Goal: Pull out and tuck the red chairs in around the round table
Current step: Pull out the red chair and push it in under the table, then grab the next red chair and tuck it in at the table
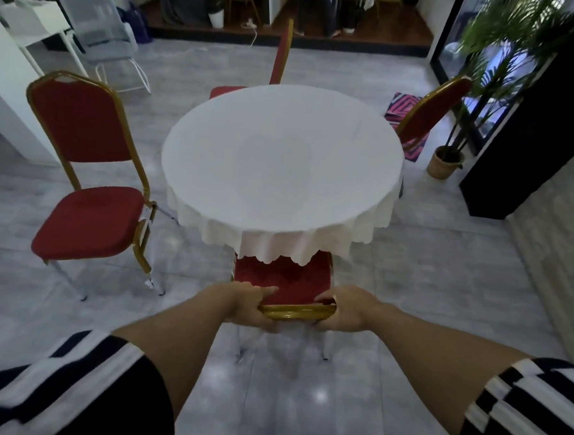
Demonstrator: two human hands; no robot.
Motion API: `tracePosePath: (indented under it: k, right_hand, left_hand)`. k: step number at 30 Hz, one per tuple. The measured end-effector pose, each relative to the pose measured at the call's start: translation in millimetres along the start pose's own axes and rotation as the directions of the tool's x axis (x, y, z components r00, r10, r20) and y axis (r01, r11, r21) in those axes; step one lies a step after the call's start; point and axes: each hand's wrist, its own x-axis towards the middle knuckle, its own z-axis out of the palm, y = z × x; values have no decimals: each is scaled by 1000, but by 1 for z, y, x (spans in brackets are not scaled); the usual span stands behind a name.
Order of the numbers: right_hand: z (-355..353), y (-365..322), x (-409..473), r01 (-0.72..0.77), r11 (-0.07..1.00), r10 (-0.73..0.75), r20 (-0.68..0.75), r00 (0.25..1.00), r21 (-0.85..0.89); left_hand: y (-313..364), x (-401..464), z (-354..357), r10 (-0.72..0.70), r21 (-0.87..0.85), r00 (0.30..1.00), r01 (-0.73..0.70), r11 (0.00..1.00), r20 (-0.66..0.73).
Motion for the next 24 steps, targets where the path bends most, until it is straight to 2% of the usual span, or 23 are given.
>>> tracePosePath:
  k: [2, 5, 10, 15, 19, 24]
  right_hand:
    - [-17, 13, -12, -19, 1000, 18, -16, 1000, -17]
    - [-52, 43, -40, -52, 998, 54, -62, 997, 39]
    - [-111, 102, -85, -111, 990, 129, -238, 963, 86]
    - [-167, 162, -139, -164, 982, 187, -342, 921, 96]
    - [-191, 210, -160, -245, 962, 273, -410, 871, 120]
    - [-224, 271, -174, -275, 949, 314, -419, 852, 152]
  left_hand:
    - [19, -1, -22, -27, -43, 1000, 27, 999, -4]
    - [66, -2, -59, 20, -74, 996, -27, 997, -91]
    - [160, 7, -111, 82, 54, 941, -68, 996, -329]
    - [263, 28, -149, 164, 114, 866, -125, 986, -472]
    - [336, 40, -171, 217, 170, 834, -150, 974, -508]
    - [399, 74, -198, 253, 202, 822, -171, 964, -511]
